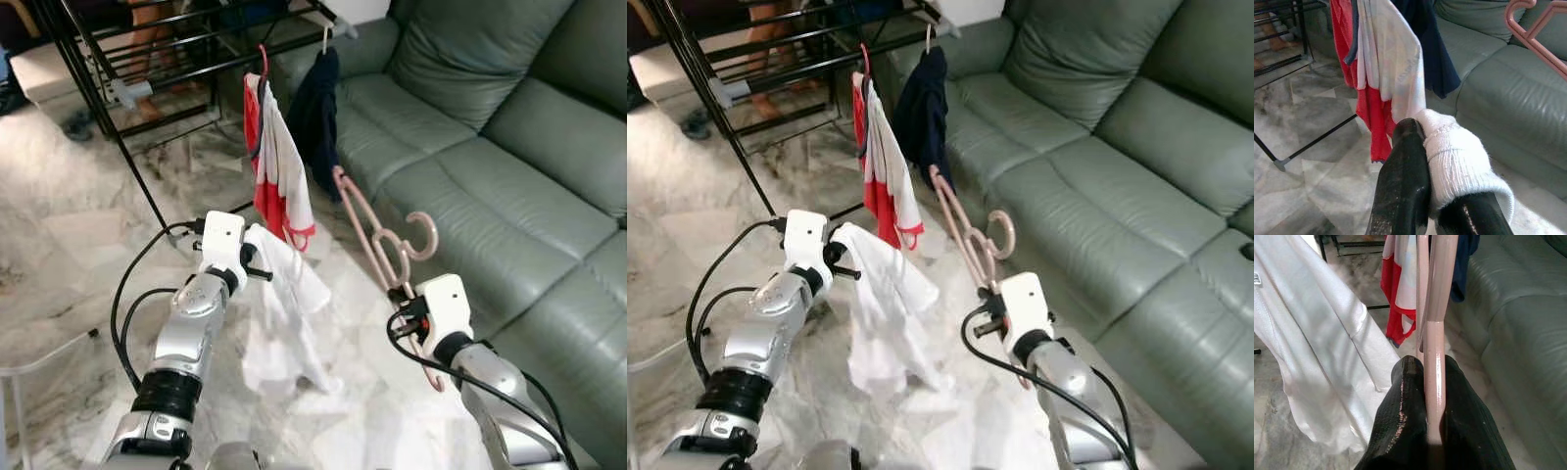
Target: Hang hanger
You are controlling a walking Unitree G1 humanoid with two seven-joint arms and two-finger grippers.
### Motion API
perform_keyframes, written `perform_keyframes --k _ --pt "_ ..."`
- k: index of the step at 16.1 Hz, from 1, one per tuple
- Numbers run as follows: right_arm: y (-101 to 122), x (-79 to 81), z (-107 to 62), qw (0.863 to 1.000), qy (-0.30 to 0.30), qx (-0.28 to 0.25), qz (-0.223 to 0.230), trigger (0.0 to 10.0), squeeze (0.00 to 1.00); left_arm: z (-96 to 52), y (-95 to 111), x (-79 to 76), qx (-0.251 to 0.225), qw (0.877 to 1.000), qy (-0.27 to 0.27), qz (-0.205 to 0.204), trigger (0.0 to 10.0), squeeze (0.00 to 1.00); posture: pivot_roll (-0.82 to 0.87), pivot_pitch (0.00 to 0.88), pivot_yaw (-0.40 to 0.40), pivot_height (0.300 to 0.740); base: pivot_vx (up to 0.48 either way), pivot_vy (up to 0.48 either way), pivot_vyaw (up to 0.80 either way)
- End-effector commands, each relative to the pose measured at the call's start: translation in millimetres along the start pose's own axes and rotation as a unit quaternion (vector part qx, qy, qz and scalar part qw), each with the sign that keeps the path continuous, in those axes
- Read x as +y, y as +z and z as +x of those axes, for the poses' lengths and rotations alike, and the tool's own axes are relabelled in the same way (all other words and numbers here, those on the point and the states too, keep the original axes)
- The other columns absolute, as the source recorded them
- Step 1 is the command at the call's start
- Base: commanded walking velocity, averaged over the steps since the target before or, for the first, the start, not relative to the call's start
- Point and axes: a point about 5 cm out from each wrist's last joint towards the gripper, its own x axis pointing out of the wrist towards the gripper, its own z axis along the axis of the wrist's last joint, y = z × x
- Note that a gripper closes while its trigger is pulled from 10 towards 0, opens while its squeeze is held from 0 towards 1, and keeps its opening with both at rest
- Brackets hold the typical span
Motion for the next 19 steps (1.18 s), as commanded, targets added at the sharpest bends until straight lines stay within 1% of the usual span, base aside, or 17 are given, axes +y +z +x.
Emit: perform_keyframes --k 1,2,6,7,9,10,11,12,13,14,15,16,17,18,19 --pt "2.8 -1.3 -0.3 1.0 0.003 -0.003 -0.007 10.0 0.0 3.9 14.2 -0.1 -0.028 1.0 -0.002 0.004 10.0 0.0 -0.03 0.025 0.007 0.74 0.315 0.0 0.0" --pt "2.9 -1.0 -0.6 1.0 0.007 -0.002 -0.007 10.0 0.0 4.0 14.2 -0.1 -0.027 1.0 -0.002 0.004 10.0 0.0 -0.03 0.026 0.007 0.74 0.3 0.0 0.0" --pt "-2.9 4.1 -3.3 0.998 0.044 0.016 -0.03 10.0 0.0 5.5 14.1 1.7 -0.023 1.0 -0.001 0.004 10.0 0.0 -0.03 0.026 0.007 0.74 0.313 0.0 0.0" --pt "-2.9 4.2 -3.6 0.998 0.045 0.015 -0.031 10.0 0.0 5.6 14.5 1.6 -0.025 1.0 -0.001 0.004 10.0 0.0 -0.03 0.026 0.007 0.74 0.345 0.0 0.0" --pt "-2.6 3.1 -5.4 0.997 0.056 0.019 -0.048 10.0 0.0 6.5 15.6 1.5 -0.024 1.0 0.002 0.007 10.0 0.0 -0.04 0.028 0.004 0.74 0.324 0.0 0.0" --pt "-1.7 0.2 -6.9 0.996 0.062 0.019 -0.064 10.0 0.0 7.7 16.6 6.7 -0.023 0.999 0.033 0.021 10.0 0.0 -0.04 0.028 0.004 0.74 0.0 0.0 0.0" --pt "-0.9 -2.6 -7.9 0.995 0.068 0.02 -0.07 10.0 0.0 10.9 18.2 16.0 -0.014 0.996 0.083 0.039 10.0 0.0 -0.04 0.028 0.004 0.74 0.0 0.0 0.0" --pt "0.3 -4.3 -8.6 0.994 0.08 0.022 -0.075 10.0 0.0 14.7 19.7 26.1 0.001 0.989 0.138 0.043 10.0 0.0 -0.03 0.026 0.003 0.74 0.0 0.0 0.0" --pt "4.0 -4.6 -10.4 0.989 0.112 0.024 -0.092 10.0 0.0 20.1 27.9 40.4 0.013 0.975 0.211 0.066 10.0 0.0 -0.03 0.026 0.003 0.74 0.0 0.0 0.0" --pt "6.8 -3.0 -11.3 0.985 0.142 0.028 -0.094 10.0 0.0 23.9 35.4 46.8 0.016 0.966 0.232 0.114 10.0 0.0 -0.03 0.025 0.005 0.74 0.0 0.0 0.0" --pt "8.0 -1.8 -12.2 0.98 0.164 0.035 -0.106 10.0 0.0 26.3 39.6 49.0 0.015 0.967 0.232 0.105 10.0 0.0 -0.03 0.024 0.008 0.74 0.0 0.0 0.0" --pt "6.8 -0.6 -15.1 0.972 0.195 0.051 -0.118 10.0 0.0 28.7 47.3 50.2 0.008 0.966 0.237 0.105 10.0 0.0 -0.03 0.023 0.009 0.74 0.0 0.0 0.0" --pt "3.2 -1.1 -20.9 0.964 0.228 0.073 -0.12 10.0 0.0 31.3 56.4 49.1 -0.003 0.963 0.243 0.118 10.0 0.0 -0.03 0.019 0.011 0.74 0.0 0.0 0.0" --pt "-2.0 -3.6 -25.5 0.958 0.243 0.092 -0.119 10.0 0.0 32.8 59.1 49.7 -0.001 0.958 0.255 0.132 10.0 0.0 -0.03 0.018 0.012 0.74 0.0 0.0 0.0" --pt "-5.8 -5.3 -29.0 0.954 0.254 0.104 -0.122 10.0 0.0 33.8 59.8 48.4 -0.001 0.957 0.251 0.144 10.0 0.0 -0.03 0.018 0.012 0.74 0.0 0.0 0.0"
